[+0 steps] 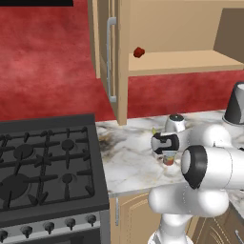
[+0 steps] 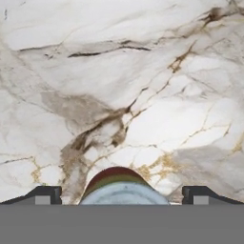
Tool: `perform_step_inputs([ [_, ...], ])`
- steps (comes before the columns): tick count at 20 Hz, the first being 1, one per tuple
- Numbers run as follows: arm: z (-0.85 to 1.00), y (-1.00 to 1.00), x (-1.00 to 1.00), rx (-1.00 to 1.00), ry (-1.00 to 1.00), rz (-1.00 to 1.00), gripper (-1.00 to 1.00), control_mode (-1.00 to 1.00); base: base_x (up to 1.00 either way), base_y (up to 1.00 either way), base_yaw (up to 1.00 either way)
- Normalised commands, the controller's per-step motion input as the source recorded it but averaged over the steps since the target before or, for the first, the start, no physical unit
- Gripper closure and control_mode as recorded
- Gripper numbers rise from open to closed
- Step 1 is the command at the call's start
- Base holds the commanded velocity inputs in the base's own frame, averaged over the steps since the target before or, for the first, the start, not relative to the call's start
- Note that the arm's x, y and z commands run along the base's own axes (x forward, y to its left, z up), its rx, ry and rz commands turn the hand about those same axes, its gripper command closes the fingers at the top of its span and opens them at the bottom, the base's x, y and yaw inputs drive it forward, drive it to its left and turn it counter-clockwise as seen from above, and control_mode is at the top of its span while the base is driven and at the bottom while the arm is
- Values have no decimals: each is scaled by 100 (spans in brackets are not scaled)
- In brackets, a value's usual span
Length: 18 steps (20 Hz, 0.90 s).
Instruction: Pick the canned food and boxed food from the counter and place them in the cabinets closest to them.
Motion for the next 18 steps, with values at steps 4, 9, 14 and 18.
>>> perform_step_inputs([
  [4,-18,-1,1,0,0,0,-100,-100,0,0,0],
  [9,-9,0,0,0,0,0,100,-100,0,0,0],
  [14,0,0,0,0,0,0,100,-100,0,0,0],
  [18,10,0,0,1,0,0,100,-100,0,0,0],
])
